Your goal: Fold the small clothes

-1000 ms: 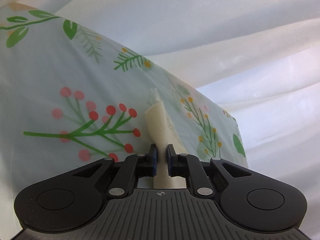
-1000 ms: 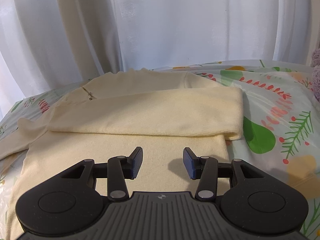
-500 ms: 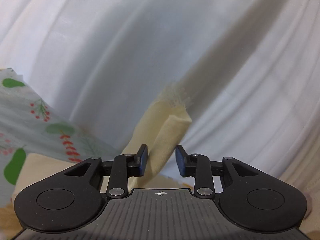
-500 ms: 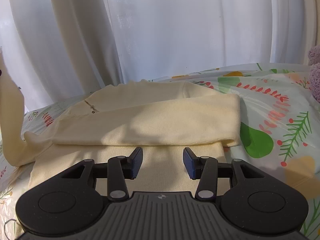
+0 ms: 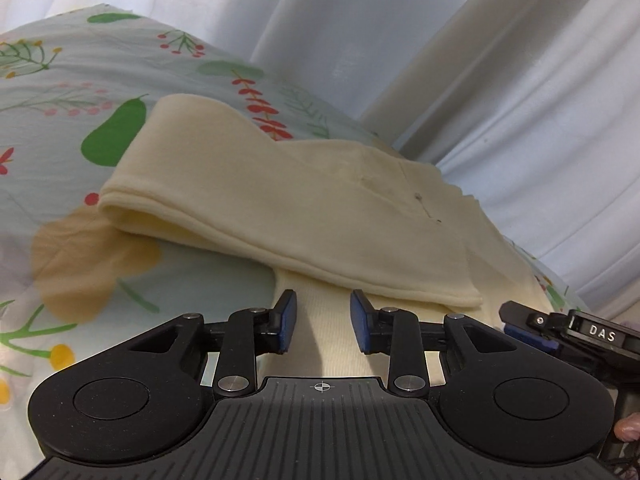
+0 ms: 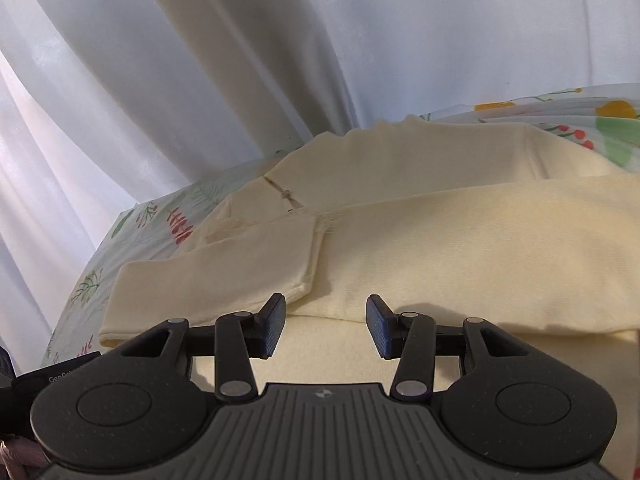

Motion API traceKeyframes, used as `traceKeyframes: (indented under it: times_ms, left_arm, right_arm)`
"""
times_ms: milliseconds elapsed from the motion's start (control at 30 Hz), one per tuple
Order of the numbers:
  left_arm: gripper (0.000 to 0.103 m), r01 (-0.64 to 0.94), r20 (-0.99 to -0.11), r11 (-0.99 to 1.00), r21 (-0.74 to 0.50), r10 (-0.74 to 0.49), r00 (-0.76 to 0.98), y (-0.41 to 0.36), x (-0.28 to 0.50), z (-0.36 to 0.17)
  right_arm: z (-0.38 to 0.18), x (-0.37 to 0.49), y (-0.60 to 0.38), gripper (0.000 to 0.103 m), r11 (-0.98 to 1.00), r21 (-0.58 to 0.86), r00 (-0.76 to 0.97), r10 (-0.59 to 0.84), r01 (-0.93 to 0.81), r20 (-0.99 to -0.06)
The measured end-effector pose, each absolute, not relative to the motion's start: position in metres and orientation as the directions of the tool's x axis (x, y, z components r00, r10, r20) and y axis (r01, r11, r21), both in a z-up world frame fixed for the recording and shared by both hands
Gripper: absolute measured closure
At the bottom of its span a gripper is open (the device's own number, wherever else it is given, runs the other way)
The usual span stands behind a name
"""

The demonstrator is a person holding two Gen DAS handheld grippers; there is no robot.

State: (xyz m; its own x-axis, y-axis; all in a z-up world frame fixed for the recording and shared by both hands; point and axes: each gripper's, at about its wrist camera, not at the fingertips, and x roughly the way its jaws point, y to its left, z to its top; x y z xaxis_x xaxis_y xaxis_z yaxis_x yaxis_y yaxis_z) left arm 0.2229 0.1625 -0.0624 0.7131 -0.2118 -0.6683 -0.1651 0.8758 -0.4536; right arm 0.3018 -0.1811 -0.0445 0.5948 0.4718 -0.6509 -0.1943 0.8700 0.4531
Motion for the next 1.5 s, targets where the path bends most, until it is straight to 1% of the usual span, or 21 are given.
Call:
traceKeyframes:
  times_ms: [67,133,167,200,233,267,300,367,400,533,633,700,800,1000,1100,1133,1200,1300,1367,1433,1500]
  left_arm:
    - [0.073,-0.168,-0.667,0.875,-0.453,-0.208,0.716,0.164,0.224,-0.062]
    - [0.073,-0.182,-0.663,0.872,-0.454,-0.194,0.723,0.165,0.225,-0.058]
    - [0.073,-0.194,-0.664,0.872,-0.449,-0.18,0.726,0.166,0.225,-0.057]
    - [0.072,-0.207,-0.668,0.875,-0.438,-0.162,0.727,0.167,0.226,-0.057]
    - [0.072,-0.218,-0.672,0.878,-0.427,-0.147,0.726,0.169,0.227,-0.057]
    - [0.072,-0.23,-0.678,0.879,-0.418,-0.133,0.723,0.171,0.229,-0.058]
    - [0.072,-0.244,-0.683,0.877,-0.415,-0.123,0.72,0.174,0.232,-0.06]
    - [0.072,-0.265,-0.684,0.868,-0.42,-0.111,0.721,0.181,0.235,-0.061]
    - [0.072,-0.27,-0.68,0.865,-0.424,-0.108,0.725,0.185,0.238,-0.06]
    - [0.072,-0.266,-0.667,0.863,-0.43,-0.105,0.738,0.191,0.248,-0.054]
    - [0.072,-0.249,-0.66,0.857,-0.45,-0.132,0.74,0.189,0.256,-0.055]
    - [0.07,-0.238,-0.656,0.862,-0.448,-0.136,0.743,0.184,0.261,-0.055]
    - [0.07,-0.225,-0.649,0.873,-0.433,-0.129,0.75,0.178,0.264,-0.052]
    - [0.07,-0.221,-0.651,0.873,-0.434,-0.135,0.747,0.179,0.267,-0.05]
    - [0.07,-0.215,-0.652,0.876,-0.431,-0.137,0.746,0.178,0.266,-0.05]
    - [0.069,-0.212,-0.651,0.878,-0.429,-0.138,0.746,0.178,0.265,-0.05]
    - [0.068,-0.205,-0.653,0.882,-0.423,-0.14,0.744,0.176,0.264,-0.05]
    - [0.065,-0.197,-0.648,0.89,-0.41,-0.133,0.75,0.175,0.261,-0.049]
    - [0.063,-0.22,-0.657,0.902,-0.371,-0.088,0.749,0.174,0.261,-0.049]
    - [0.062,-0.232,-0.669,0.906,-0.354,-0.072,0.74,0.175,0.262,-0.05]
    - [0.062,-0.228,-0.674,0.897,-0.379,-0.098,0.732,0.176,0.26,-0.05]
  right_arm:
    - [-0.053,0.32,-0.163,0.057,0.862,0.464,0.559,0.491,-0.203,-0.668]
    - [-0.054,0.331,-0.153,0.058,0.855,0.475,0.56,0.502,-0.209,-0.659]
    - [-0.053,0.335,-0.148,0.06,0.847,0.484,0.552,0.518,-0.221,-0.654]
    - [-0.053,0.337,-0.144,0.069,0.841,0.489,0.546,0.528,-0.231,-0.651]
    - [-0.053,0.34,-0.138,0.083,0.839,0.482,0.536,0.536,-0.253,-0.652]
    - [-0.054,0.341,-0.132,0.094,0.839,0.468,0.532,0.54,-0.276,-0.653]
    - [-0.053,0.341,-0.129,0.097,0.844,0.45,0.536,0.534,-0.293,-0.654]
    - [-0.043,0.332,-0.124,0.098,0.878,0.352,0.606,0.479,-0.325,-0.635]
    - [-0.034,0.326,-0.128,0.098,0.897,0.302,0.658,0.441,-0.322,-0.61]
    - [-0.009,0.3,-0.158,0.098,0.977,0.125,0.827,0.215,-0.175,-0.52]
    - [-0.013,0.295,-0.189,0.098,0.997,0.048,0.844,0.082,-0.066,-0.53]
    - [-0.023,0.299,-0.21,0.098,0.998,0.056,0.815,0.039,-0.007,-0.578]
    - [-0.037,0.303,-0.234,0.098,0.991,0.129,0.76,0.054,0.039,-0.648]
    - [-0.049,0.305,-0.248,0.095,0.968,0.245,0.723,0.128,0.059,-0.679]
    - [-0.056,0.313,-0.246,0.09,0.958,0.278,0.71,0.152,0.064,-0.688]
    - [-0.056,0.312,-0.242,0.091,0.961,0.272,0.711,0.153,0.056,-0.686]
    - [-0.054,0.312,-0.236,0.097,0.973,0.226,0.721,0.127,0.042,-0.681]
    - [-0.035,0.297,-0.228,0.097,0.992,0.113,0.809,0.023,0.054,-0.588]
    - [-0.026,0.289,-0.229,0.097,0.992,0.048,0.844,-0.07,0.113,-0.532]
    - [-0.03,0.292,-0.236,0.097,0.99,0.018,0.833,-0.108,0.14,-0.542]
    - [-0.039,0.298,-0.248,0.096,0.987,0.038,0.781,-0.101,0.158,-0.616]
